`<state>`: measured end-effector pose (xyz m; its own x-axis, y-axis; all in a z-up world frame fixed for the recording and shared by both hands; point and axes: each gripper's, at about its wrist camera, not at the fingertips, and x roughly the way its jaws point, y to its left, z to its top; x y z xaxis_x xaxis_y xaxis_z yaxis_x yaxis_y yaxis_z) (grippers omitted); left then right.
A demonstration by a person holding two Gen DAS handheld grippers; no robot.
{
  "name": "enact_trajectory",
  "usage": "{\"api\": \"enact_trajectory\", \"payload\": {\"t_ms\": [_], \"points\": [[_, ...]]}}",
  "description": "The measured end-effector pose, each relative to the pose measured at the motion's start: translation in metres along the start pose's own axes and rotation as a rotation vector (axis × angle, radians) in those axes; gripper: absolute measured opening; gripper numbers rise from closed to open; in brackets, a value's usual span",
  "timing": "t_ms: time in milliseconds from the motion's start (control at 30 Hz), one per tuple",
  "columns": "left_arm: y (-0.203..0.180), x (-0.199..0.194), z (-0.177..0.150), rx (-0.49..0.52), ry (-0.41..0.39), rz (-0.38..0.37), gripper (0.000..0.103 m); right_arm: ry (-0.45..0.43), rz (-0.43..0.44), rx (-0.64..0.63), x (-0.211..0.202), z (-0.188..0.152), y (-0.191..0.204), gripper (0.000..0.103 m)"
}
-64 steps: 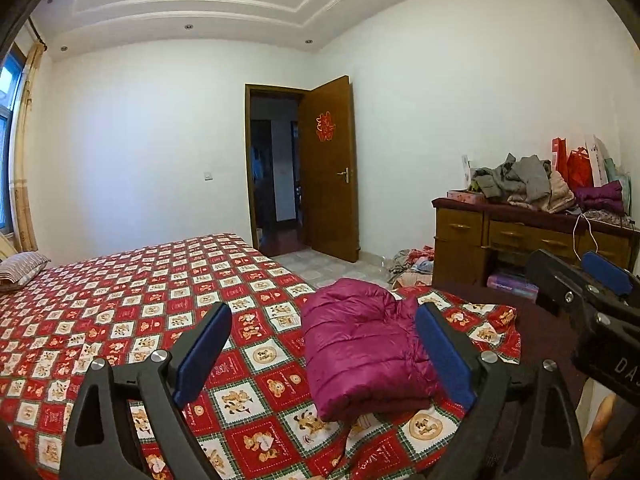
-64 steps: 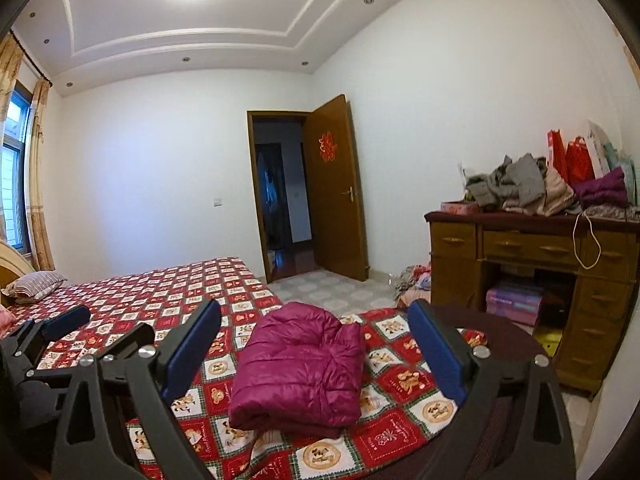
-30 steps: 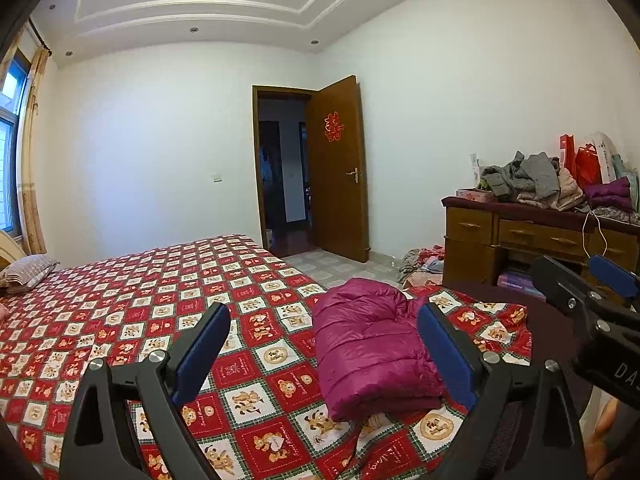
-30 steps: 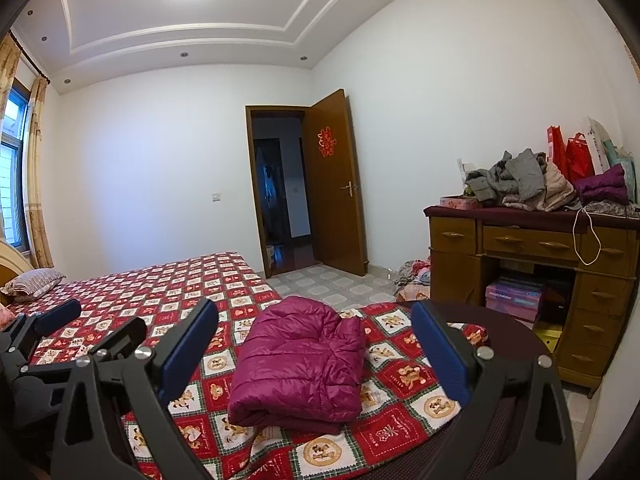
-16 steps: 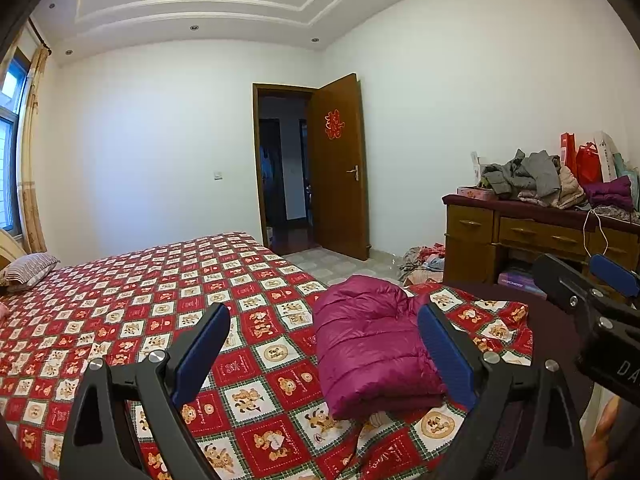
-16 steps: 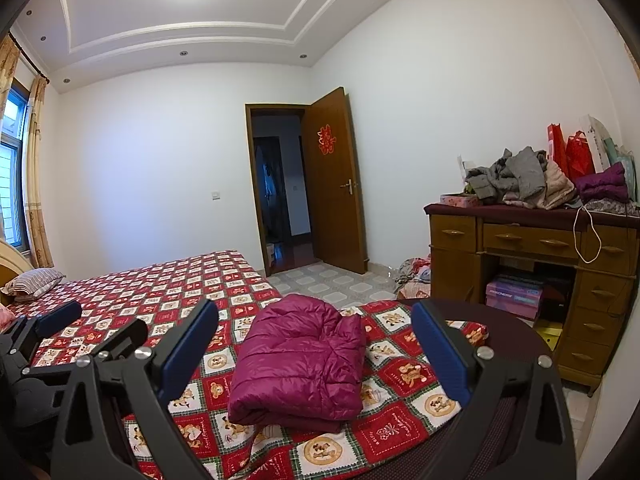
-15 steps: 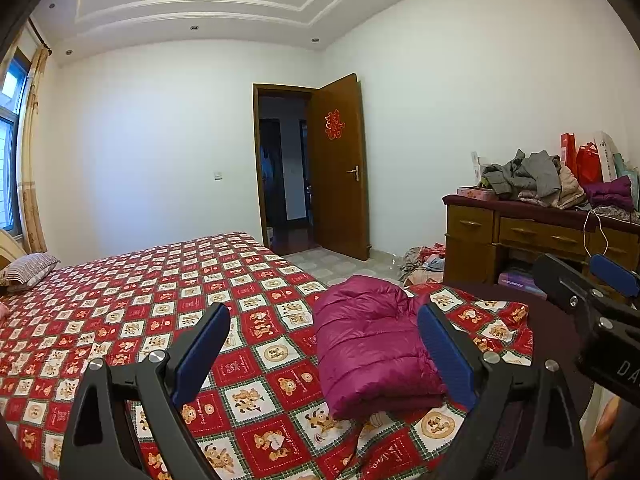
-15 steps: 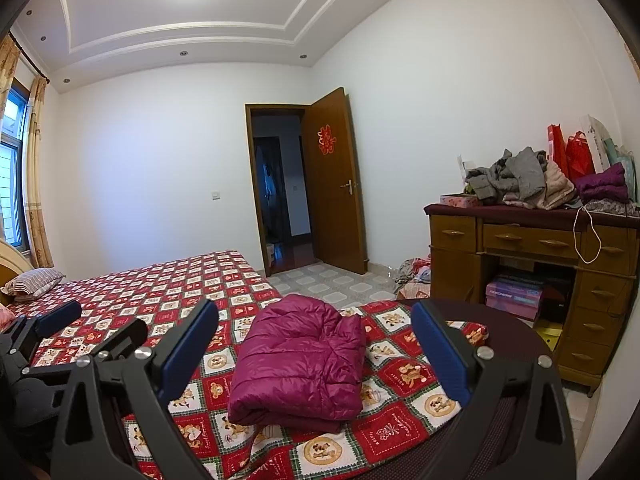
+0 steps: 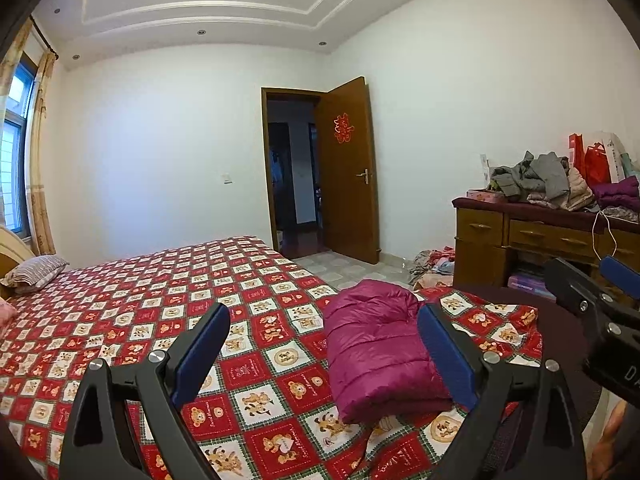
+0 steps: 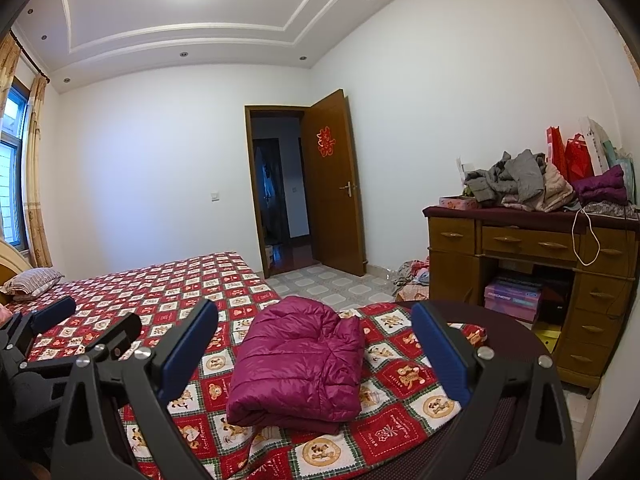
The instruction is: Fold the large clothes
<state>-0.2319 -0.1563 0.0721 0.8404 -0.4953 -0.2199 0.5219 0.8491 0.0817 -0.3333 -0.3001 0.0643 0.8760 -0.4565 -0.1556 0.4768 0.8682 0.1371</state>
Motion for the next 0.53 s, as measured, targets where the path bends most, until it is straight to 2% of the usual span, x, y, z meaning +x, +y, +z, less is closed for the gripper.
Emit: {"api": "enact_trajectory", "payload": {"t_ms": [167,333,533], "points": [[0.0014,0.0001,-0.0008,0.005,-0.010,0.007,0.095,0.000,-0.001,0.000,-0.0008,0.0007,-0.0003,0.100],[0.0013,-0.0030,-0.0010,0.023,-0.046,0.049,0.095,0.010,0.002,-0.003,0.0001,0.0016,0.0000,0.100],[0.0050,0.0012,0.0003,0.010,-0.021,0.030,0.095,0.024,0.002,-0.004,0.0032,0.0009,0.0009,0.100]]}}
